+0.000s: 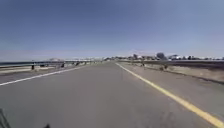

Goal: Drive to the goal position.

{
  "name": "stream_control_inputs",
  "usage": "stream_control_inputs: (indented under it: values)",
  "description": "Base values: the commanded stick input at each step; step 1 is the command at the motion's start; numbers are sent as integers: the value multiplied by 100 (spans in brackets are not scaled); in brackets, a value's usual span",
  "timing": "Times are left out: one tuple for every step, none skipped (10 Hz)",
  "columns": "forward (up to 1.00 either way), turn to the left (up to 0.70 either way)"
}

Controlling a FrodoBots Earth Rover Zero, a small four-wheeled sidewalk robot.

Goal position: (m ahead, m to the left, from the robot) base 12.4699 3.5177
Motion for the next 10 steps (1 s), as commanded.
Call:
stream_control_inputs:
  values:
    - [85,0]
    - [85,0]
    - [85,0]
    - [85,0]
    - [85,0]
    - [85,0]
    - [85,0]
    - [85,0]
    - [85,0]
    - [85,0]
